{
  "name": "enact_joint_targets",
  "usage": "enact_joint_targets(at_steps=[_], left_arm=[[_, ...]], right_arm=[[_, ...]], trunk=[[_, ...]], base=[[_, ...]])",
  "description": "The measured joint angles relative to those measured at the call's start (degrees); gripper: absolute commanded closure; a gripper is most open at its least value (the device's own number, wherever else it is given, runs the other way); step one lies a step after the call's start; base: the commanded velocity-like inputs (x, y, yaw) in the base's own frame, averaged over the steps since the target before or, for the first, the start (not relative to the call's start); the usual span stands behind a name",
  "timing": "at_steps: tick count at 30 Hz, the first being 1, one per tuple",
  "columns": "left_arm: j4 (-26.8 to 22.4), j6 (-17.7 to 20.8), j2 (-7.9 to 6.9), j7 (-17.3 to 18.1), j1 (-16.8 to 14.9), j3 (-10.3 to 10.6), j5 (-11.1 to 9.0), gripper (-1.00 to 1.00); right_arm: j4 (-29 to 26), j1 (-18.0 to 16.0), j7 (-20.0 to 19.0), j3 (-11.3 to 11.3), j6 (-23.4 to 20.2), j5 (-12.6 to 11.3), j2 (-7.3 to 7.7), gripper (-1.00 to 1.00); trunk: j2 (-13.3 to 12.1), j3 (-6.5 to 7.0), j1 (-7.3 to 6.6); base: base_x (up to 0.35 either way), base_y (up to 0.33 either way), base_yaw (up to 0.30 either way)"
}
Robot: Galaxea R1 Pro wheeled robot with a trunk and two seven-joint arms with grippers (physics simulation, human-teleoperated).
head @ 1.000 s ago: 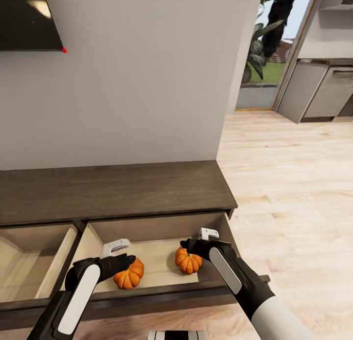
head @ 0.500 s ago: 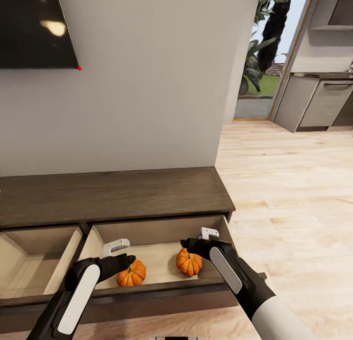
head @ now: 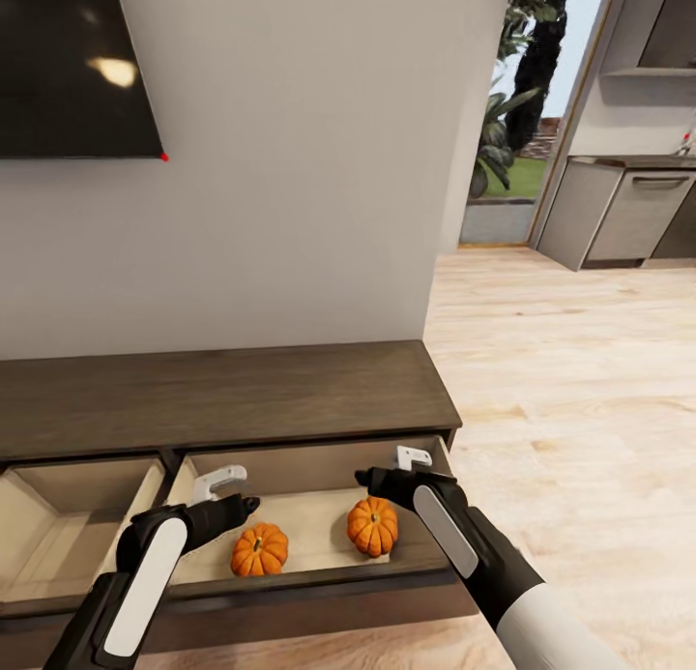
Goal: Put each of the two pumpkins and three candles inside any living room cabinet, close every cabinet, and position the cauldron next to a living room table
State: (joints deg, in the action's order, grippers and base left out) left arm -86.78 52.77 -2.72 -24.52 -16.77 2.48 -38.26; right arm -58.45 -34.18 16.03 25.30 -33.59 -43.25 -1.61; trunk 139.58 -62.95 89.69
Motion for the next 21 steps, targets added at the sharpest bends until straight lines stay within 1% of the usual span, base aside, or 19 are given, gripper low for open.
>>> enact_joint_targets(at_steps=[3, 9, 14, 21], left_arm=[[-0.12, 0.06, 0.02, 0.12, 0.01, -0.54, -0.14, -1.00], [-0.53, 0.16, -0.04, 0.24, 0.00, -0.93, -0.31, -1.00], [-0.77, 0.23, -0.01, 0.25, 0.01, -1.13, -0.36, -1.00], [-0.79, 0.22, 0.04, 0.25, 0.02, -1.08, -0.37, -1.00]], right_arm=[[-0.07, -0.02, 0.01, -0.05, 0.00, 0.00, 0.00, -1.00], [-0.09, 0.01, 0.01, -0.08, 0.00, -0.01, 0.00, -1.00], [-0.04, 0.02, 0.01, -0.08, -0.02, -0.06, 0.01, -1.00], [-0.02, 0.02, 0.07, -0.02, -0.16, -0.10, -0.06, -1.00]], trunk=[[-1.20, 0.54, -0.66], [-3.61, 1.62, -1.98], [-5.62, 2.51, -3.05], [-8.42, 3.77, -4.61]], base=[[0.000, 0.000, 0.000], [-0.010, 0.002, 0.000], [-0.200, 0.090, 0.000], [-0.037, 0.015, 0.000]])
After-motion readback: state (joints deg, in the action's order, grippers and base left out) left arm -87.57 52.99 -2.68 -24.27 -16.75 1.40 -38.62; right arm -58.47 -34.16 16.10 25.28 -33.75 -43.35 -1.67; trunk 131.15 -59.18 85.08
